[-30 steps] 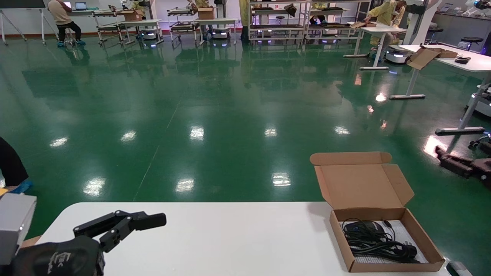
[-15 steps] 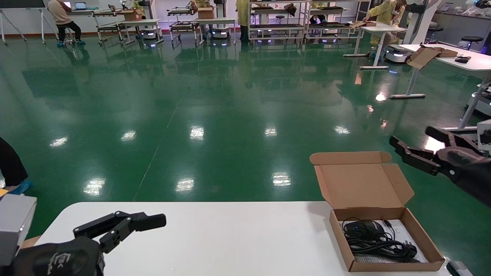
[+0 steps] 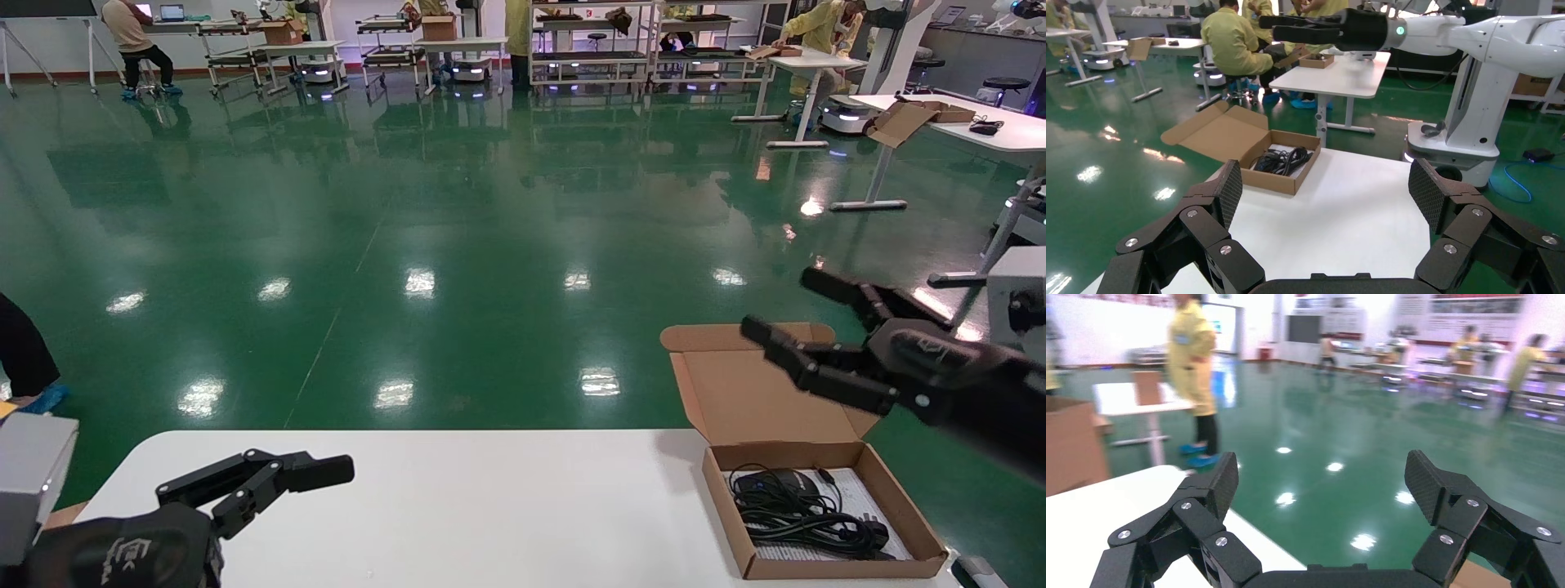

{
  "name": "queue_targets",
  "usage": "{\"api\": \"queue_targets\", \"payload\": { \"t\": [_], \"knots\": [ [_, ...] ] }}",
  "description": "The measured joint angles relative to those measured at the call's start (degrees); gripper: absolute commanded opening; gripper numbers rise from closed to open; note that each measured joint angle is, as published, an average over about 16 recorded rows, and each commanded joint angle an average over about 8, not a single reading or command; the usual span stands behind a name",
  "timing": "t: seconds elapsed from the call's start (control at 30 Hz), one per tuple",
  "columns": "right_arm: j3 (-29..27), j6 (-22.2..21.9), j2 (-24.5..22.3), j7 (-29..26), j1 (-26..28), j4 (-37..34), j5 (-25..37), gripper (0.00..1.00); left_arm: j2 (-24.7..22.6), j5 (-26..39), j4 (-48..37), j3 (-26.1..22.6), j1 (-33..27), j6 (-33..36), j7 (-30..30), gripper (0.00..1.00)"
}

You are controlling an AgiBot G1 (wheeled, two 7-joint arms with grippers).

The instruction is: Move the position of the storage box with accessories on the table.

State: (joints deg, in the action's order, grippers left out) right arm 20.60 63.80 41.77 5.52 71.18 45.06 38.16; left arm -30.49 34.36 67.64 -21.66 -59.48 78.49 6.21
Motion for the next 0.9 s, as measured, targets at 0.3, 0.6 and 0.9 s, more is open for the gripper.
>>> {"api": "queue_targets", "payload": {
  "t": [0.3, 0.6, 0.9],
  "knots": [
    [-1.72, 8.21, -2.53, -6.10, -3.61, 10.70, 1.39, 1.00, 0.00, 0.00, 0.00, 0.00, 0.00, 0.00, 0.00, 1.00],
    [-3.40, 16.26, -5.01, -12.08, -7.14, 21.18, 2.75, 1.00, 0.00, 0.00, 0.00, 0.00, 0.00, 0.00, 0.00, 1.00],
    [-4.64, 22.23, -6.83, -16.22, -9.74, 28.92, 3.77, 1.00, 0.00, 0.00, -0.01, 0.00, 0.01, -0.01, 0.00, 1.00]
  ]
}}
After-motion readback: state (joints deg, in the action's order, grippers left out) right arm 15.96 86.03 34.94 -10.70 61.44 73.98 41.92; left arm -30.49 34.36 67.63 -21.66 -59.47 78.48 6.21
